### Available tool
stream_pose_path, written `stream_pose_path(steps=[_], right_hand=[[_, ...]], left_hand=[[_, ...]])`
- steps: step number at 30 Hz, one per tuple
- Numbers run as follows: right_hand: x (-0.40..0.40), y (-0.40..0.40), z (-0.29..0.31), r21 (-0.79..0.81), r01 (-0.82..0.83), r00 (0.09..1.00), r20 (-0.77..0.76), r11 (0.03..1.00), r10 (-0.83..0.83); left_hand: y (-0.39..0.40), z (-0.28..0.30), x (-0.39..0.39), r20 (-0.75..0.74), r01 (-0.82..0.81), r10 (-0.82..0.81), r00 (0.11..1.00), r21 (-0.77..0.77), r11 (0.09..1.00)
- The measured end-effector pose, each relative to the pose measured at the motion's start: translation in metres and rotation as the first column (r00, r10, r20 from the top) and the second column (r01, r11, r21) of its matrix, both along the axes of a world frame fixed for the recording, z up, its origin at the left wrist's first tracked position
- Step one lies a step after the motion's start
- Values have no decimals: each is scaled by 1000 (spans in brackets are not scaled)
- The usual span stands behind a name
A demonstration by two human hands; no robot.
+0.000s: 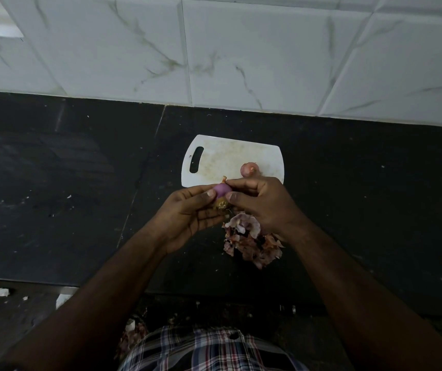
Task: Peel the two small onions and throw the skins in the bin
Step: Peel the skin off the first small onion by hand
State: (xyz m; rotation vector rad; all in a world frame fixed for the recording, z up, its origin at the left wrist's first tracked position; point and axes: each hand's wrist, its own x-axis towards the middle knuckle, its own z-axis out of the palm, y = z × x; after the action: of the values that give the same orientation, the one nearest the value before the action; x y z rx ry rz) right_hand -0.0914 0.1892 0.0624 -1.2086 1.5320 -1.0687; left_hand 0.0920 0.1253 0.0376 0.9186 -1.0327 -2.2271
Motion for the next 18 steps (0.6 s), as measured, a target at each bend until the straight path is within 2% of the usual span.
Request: stream_pose_path(steps=[4,10,15,18], right_hand=[[0,-1,-4,-48,-17,987,-160,999,9],[-1,0,-4,-42,-41,979,-200,998,32],[-5,0,-3,-18,-19,990,-139,1000,17],[-8,2,-2,12,-11,999,-38,1000,11]], left_hand=[[3,-1,-3,28,-4,4,1000,0,1000],[4,-1,-6,46,-20,19,999,32,999],[4,0,-6,21,-9,8,1000,45,999],[3,-2,-5,-14,6,-6,1000,30,1000]])
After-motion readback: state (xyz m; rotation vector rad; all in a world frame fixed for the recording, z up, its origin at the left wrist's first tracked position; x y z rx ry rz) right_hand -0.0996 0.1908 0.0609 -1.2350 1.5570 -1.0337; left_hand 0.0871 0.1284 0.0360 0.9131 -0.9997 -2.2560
